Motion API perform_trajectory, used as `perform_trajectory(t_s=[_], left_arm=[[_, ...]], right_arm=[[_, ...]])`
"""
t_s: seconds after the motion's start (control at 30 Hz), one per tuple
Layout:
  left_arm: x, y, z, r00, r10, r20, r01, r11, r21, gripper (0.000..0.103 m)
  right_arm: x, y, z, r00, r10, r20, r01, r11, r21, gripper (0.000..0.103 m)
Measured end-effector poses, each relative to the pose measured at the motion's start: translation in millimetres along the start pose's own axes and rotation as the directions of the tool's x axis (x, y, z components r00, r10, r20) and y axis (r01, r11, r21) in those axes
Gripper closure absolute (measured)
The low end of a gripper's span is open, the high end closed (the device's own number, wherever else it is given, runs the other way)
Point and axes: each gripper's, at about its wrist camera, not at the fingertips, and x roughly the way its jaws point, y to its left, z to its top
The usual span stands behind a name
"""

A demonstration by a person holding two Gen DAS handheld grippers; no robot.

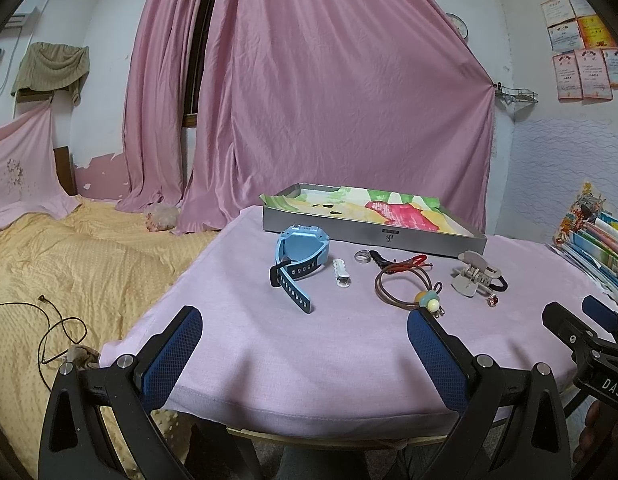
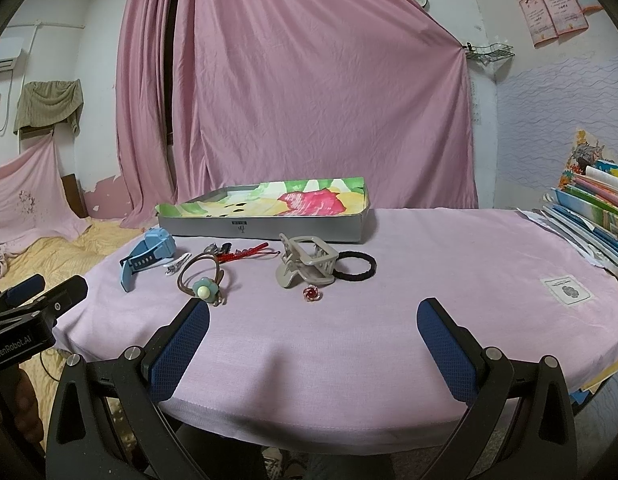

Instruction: Organize jewelry

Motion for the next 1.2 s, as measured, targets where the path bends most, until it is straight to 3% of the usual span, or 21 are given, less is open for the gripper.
perform_trajectory(t_s=[0.97, 1.2], left_arm=[[23.7, 4.4, 4.1, 0.998, 0.023, -0.055, -0.023, 1.0, -0.004, 0.0], [37.7, 17.6, 14.5, 0.996, 0.022, -0.082, -0.025, 0.999, -0.032, 0.0]], right_arm=[[24.8, -1.9, 5.8, 1.0, 0.008, -0.025, -0.008, 1.0, -0.008, 0.001], [37.5, -3.0, 21.7, 0.996, 0.083, -0.027, -0.084, 0.996, -0.024, 0.001]])
